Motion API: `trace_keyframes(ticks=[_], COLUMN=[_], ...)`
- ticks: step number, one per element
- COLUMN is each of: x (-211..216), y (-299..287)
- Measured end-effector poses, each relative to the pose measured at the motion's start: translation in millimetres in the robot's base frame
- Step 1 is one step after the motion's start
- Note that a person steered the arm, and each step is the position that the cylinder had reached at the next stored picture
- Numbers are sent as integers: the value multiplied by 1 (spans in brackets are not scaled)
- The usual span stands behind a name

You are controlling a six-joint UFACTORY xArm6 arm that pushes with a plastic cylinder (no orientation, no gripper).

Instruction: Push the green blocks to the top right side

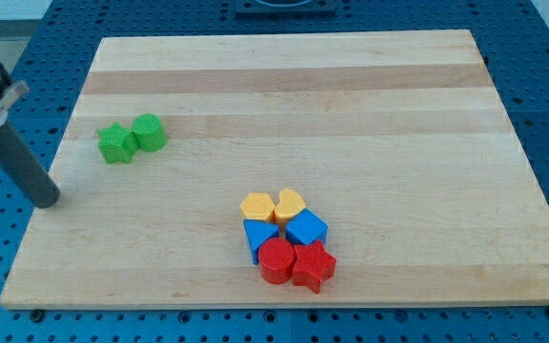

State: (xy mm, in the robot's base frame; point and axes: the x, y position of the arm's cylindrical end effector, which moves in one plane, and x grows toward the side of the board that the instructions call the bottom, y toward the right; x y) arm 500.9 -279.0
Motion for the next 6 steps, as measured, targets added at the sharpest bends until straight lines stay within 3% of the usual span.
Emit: trace_keyframes(ticks=[6], x=[-98], y=[60])
